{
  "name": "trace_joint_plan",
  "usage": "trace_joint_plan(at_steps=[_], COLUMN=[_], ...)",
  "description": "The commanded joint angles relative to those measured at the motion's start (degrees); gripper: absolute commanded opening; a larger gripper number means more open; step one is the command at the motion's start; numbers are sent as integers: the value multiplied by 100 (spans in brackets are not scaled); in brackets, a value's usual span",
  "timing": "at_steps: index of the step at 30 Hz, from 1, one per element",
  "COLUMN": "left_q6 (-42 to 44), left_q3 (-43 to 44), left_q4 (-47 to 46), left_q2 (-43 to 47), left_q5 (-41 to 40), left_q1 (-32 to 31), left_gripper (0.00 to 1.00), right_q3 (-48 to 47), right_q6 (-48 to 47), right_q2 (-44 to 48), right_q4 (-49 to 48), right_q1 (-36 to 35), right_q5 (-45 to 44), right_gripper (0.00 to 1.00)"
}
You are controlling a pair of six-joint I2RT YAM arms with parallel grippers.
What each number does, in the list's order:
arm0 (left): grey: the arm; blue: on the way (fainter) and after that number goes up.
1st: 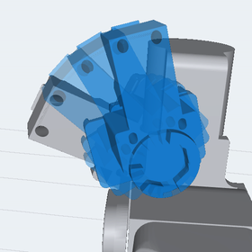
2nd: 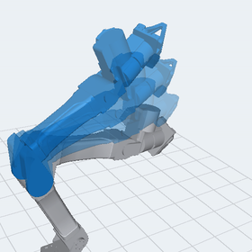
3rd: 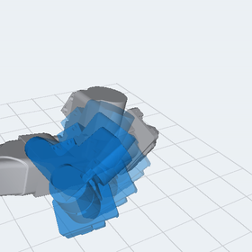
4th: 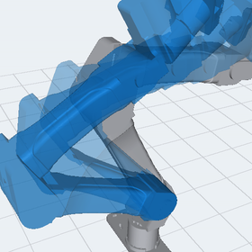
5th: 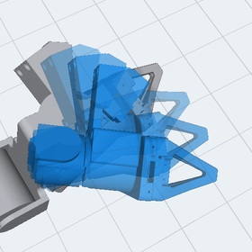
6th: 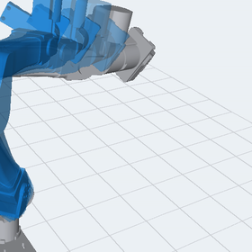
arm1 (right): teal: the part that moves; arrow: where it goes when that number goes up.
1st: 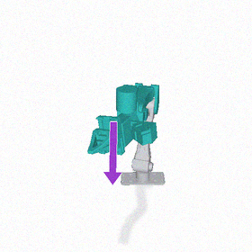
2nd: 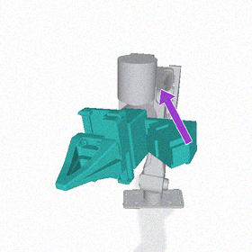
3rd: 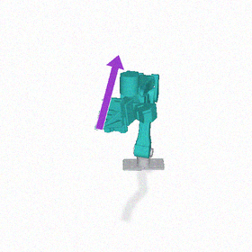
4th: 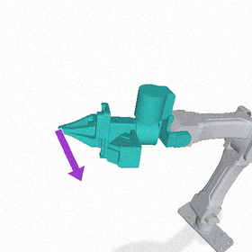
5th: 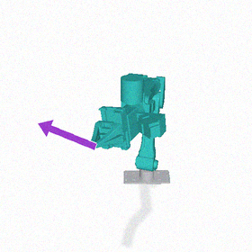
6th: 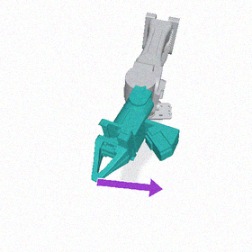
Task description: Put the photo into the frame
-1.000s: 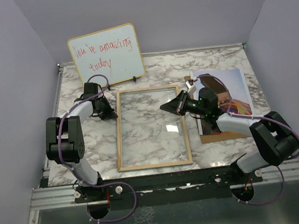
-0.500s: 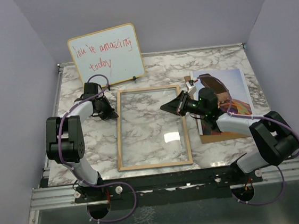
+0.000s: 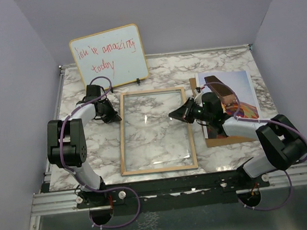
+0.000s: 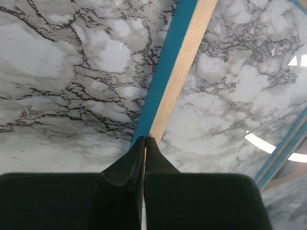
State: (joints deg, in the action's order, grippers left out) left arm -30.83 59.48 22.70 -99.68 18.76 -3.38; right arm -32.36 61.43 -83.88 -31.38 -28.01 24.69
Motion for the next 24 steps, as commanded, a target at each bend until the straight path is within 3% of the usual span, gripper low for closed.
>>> trace_joint_plan(at_steps=[1, 14, 24], left_q6=[76, 103, 167], left_q3=[-192, -161, -206], left_q4=[155, 156, 113], left_q2=[-403, -468, -559], left_q5=[-129, -101, 65], left_q1=[-98, -93, -99], left_gripper=[0, 0, 4], right_q3=[78, -266, -209], right_q6=[-455, -1131, -969], right_q2=[13, 21, -334], right_q4=[766, 1595, 1007], right_q1=[-82, -84, -82], right_q5=[-316, -821, -356], right_gripper=[0, 0, 0])
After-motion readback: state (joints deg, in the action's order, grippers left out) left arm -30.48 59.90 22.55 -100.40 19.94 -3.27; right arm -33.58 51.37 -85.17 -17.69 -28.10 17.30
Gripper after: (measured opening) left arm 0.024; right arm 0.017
